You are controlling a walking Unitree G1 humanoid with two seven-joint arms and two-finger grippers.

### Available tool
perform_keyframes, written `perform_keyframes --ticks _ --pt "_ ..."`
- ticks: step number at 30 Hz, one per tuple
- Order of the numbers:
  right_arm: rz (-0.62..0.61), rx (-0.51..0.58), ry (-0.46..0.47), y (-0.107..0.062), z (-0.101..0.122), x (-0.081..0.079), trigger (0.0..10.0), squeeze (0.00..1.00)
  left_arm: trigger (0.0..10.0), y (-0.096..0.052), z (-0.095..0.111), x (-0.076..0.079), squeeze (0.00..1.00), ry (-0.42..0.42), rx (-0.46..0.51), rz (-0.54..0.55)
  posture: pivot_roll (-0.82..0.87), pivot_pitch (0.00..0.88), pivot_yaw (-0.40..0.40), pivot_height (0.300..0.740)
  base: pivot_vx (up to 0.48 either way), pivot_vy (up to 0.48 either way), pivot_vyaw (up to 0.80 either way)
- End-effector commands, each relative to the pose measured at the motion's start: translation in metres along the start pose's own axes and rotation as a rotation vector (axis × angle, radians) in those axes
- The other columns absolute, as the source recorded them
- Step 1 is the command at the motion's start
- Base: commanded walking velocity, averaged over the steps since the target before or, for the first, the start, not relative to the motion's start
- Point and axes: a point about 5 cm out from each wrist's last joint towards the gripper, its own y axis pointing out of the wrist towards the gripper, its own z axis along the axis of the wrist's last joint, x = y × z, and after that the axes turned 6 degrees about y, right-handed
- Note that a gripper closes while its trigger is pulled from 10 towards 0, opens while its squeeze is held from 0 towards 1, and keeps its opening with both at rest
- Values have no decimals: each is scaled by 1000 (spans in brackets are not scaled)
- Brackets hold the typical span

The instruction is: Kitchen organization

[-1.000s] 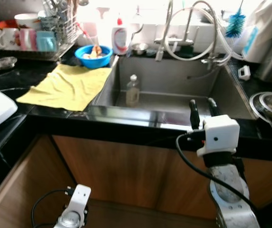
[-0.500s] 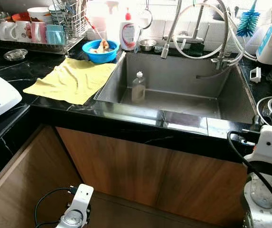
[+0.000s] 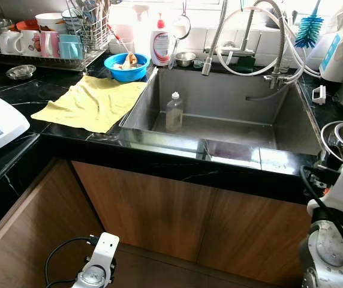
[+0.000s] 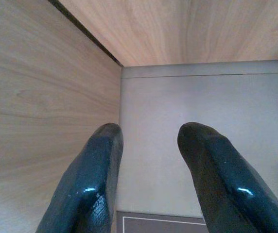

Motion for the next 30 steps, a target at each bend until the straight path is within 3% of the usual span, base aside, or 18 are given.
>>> perform_keyframes --ticks 1,13,30 --pt "-63 -57 37 4 -7 7 10000 0 10000 -1 -3 0 0 -1 -10 -4 -102 0 2 740 0 0 0" --pt "-134 -73 98 12 -6 16 10000 0 10000 0 -2 1 0 2 -5 -7 -98 0 -3 740 0 0 0" --pt "-93 -115 169 30 -7 4 10000 0 10000 0 -1 0 0 2 -6 -7 -93 0 -2 740 0 0 0"
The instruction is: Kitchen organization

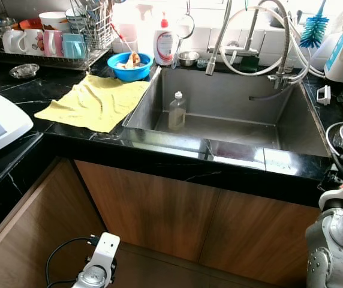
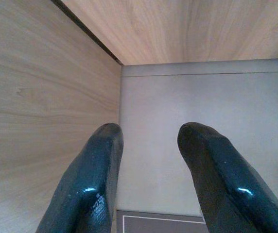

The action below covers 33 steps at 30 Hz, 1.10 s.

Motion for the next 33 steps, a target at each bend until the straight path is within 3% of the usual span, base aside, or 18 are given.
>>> perform_keyframes --ticks 1,9,10,11,13,14,17,21,22,28,30,31,32,33 --pt "-1 -15 0 1 -1 0 10000 0 10000 0 -2 -2 0 1 -7 -1 -93 0 -2 740 0 0 0" --pt "-2 -24 5 1 -3 -1 9569 0 10000 0 -1 -1 0 0 -6 -3 -92 0 -3 740 0 0 0" --pt "-3 -24 5 1 -3 -1 8078 0 10000 0 -2 -1 0 0 -8 -4 -92 0 -3 740 0 0 0" --pt "-3 -24 5 1 -3 -1 8078 0 10000 0 -2 -1 0 0 -8 -5 -92 0 -3 740 0 0 0" --pt "-4 -23 5 1 -3 -1 7098 0 10000 0 -1 -1 0 0 -7 -4 -92 0 -3 740 0 0 0" --pt "-4 -23 6 1 -3 -1 5255 0 10000 0 -1 -1 0 0 -6 -4 -92 0 -3 740 0 0 0" --pt "-4 -28 7 1 -4 -2 3765 0 10000 0 -1 -1 0 -1 -7 -4 -90 0 -4 740 0 0 0" --pt "-6 -38 8 -1 -6 -3 3451 0 10000 0 -1 -1 0 -1 -7 -4 -89 0 -5 740 0 0 0" --pt "-6 -40 8 -1 -6 -3 2863 0 10000 0 -2 -1 0 -2 -8 -5 -89 0 -5 740 0 0 0" --pt "-12 -45 3 -1 -7 -2 3176 0 10000 0 -2 -1 0 -1 -10 -6 -89 0 -5 740 0 0 0" --pt "-14 -45 2 0 -7 -2 4902 0 10000 0 -3 -1 0 -2 -11 -6 -88 0 -4 740 0 0 0" --pt "-14 -45 2 0 -7 -2 4902 0 10000 0 -3 -1 0 -2 -11 -6 -88 0 -4 740 0 0 0" --pt "-18 -45 1 -1 -7 -2 5922 0 10000 0 -2 -1 0 -2 -10 -7 -88 0 -4 740 0 0 0" --pt "-19 -46 2 -1 -7 -2 5843 0 10000 0 -2 -1 0 -1 -9 -7 -89 0 -4 740 0 0 0"
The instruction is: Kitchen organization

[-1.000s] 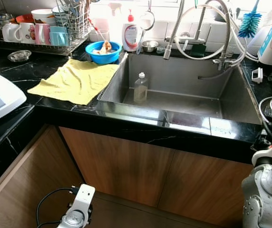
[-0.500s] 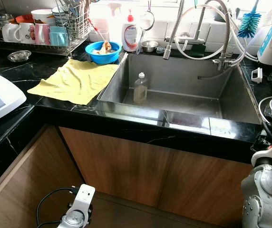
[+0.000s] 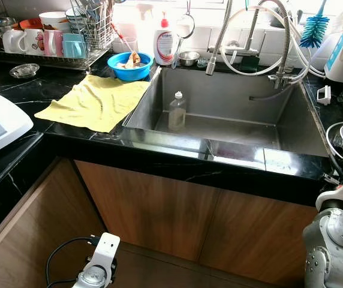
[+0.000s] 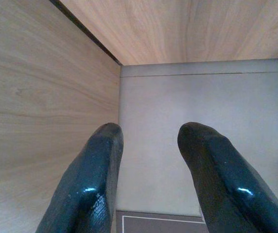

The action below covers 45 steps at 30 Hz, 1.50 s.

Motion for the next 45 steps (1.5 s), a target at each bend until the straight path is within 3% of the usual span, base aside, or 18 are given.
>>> perform_keyframes --ticks 1,6,8,10,12,19,20,23,24,25,26,27,39,42,45 --pt "-1 -22 4 0 -3 -2 6157 0 10000 0 -3 -1 0 -1 -11 -4 -89 0 -4 740 0 0 0" --pt "0 -20 6 0 -3 -2 5176 0 10000 0 -3 -1 0 0 -12 -3 -89 0 -3 740 0 0 0" --pt "2 -19 9 1 -2 -3 7843 0 10000 0 -3 -1 0 0 -12 -3 -89 0 -3 740 0 0 0" --pt "2 -18 10 1 -2 -3 9451 0 10000 0 -3 -1 0 1 -11 -2 -88 0 -3 740 0 0 0" --pt "1 -18 10 1 -1 -3 10000 0 10000 0 -3 -1 0 0 -11 -2 -88 0 -3 740 0 0 0" --pt "0 -18 11 2 -1 -3 10000 0 10000 0 -2 -1 0 0 -9 -1 -88 0 -3 740 0 0 0" --pt "3 -14 15 2 0 -3 0 0 10000 0 -2 -1 0 1 -10 -1 -88 0 -3 740 0 0 0" --pt "5 -12 18 2 1 -4 118 0 10000 0 -3 -1 0 1 -11 -1 -87 0 -3 740 0 0 0" --pt "5 -13 18 2 1 -4 2353 0 10000 0 -3 -1 0 0 -11 -1 -87 0 -4 740 0 0 0" --pt "4 -13 18 2 1 -4 2353 0 10000 0 -3 -1 0 0 -11 -1 -87 0 -4 740 0 0 0" --pt "5 -15 17 3 0 -5 3961 0 10000 0 -3 -1 0 1 -12 -1 -87 0 -4 740 0 0 0" --pt "6 -18 16 3 0 -5 10000 0 10000 0 -3 -1 0 1 -12 -2 -86 0 -5 740 0 0 0" --pt "27 4 33 5 5 -8 10000 0 10000 0 -3 -1 0 -2 -14 -1 -85 0 -6 740 0 0 0" --pt "62 31 64 5 9 -13 10000 0 10000 0 -4 -1 0 -1 -14 -2 -85 0 -6 740 0 0 0" --pt "147 65 183 3 19 -25 10000 0 10000 0 -3 -1 0 2 -11 -2 -88 0 -4 740 0 0 0"
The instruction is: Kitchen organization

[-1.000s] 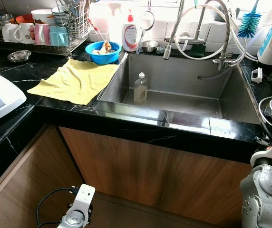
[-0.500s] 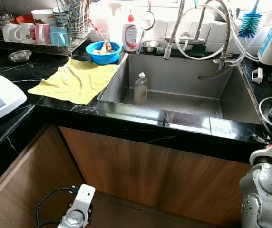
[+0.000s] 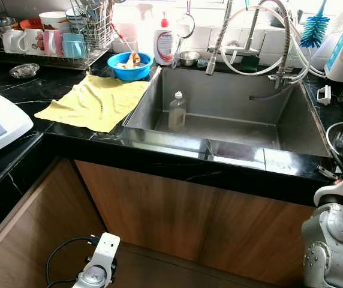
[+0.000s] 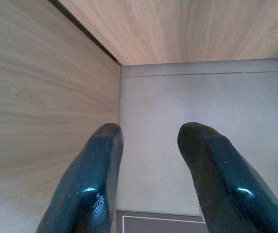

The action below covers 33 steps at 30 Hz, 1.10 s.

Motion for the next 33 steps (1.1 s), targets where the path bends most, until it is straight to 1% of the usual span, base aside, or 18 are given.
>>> perform_keyframes --ticks 1,3,5,8,10,12,14,15,17,18,19,20,22,23,28,29,31,33 --pt "63 31 76 0 8 -11 10000 0 10000 0 -3 -1 0 2 -11 -2 -88 0 -4 740 0 0 0" --pt "86 28 106 -1 8 -14 10000 0 10000 0 -4 -1 0 3 -13 -2 -86 0 -4 740 0 0 0" --pt "95 23 108 -1 8 -15 10000 0 10000 -1 -4 -1 0 3 -13 -2 -85 0 -4 740 0 0 0" --pt "115 13 149 -2 6 -18 10000 0 10000 0 -3 -1 0 3 -12 -1 -87 0 -4 740 0 0 0" --pt "121 15 148 -2 7 -19 10000 0 10000 0 -3 -1 0 3 -11 -1 -86 0 -4 740 0 0 0" --pt "157 22 143 -1 8 -22 10000 0 10000 0 -2 -1 0 3 -8 -1 -88 0 -4 740 0 0 0" --pt "191 20 105 -1 8 -25 10000 0 10000 0 -2 -1 0 2 -8 0 -88 0 -4 740 0 0 0" --pt "242 1 41 0 6 -29 10000 0 10000 0 -3 -1 0 2 -11 -2 -88 0 -4 740 0 0 0" --pt "279 -18 0 2 5 -32 10000 0 10000 0 -3 0 0 1 -12 -2 -89 0 -3 740 0 0 0" --pt "302 -30 -35 3 4 -33 10000 0 10000 0 -3 0 0 1 -12 -3 -89 0 -3 740 0 0 0" --pt "302 -30 -35 3 4 -33 10000 0 10000 0 -3 0 0 1 -12 -3 -89 0 -3 740 0 0 0" --pt "332 -50 -81 7 2 -36 10000 0 10000 0 -2 0 0 0 -11 -3 -91 0 -4 740 0 0 0" --pt "344 -100 -170 15 -2 -37 10000 0 10000 0 -3 0 0 -2 -12 -3 -91 0 -4 740 0 0 0" --pt "366 -108 -221 22 -2 -39 10000 0 10000 0 -3 0 0 -3 -13 -4 -92 0 -3 740 0 0 0" --pt "430 -114 -314 40 3 -49 10000 0 10000 0 -2 0 0 -4 -12 -5 -93 0 0 740 0 0 0" --pt "452 -109 -338 49 8 -56 10000 0 10000 0 -2 0 0 -6 -12 -4 -95 0 1 740 0 0 0" --pt "463 -104 -354 54 11 -60 10000 0 10000 0 -2 0 0 -8 -12 -4 -95 0 1 740 0 0 0" --pt "486 -108 -364 64 14 -69 10000 0 10000 0 -1 0 0 -8 -11 -5 -95 0 1 740 0 0 0"
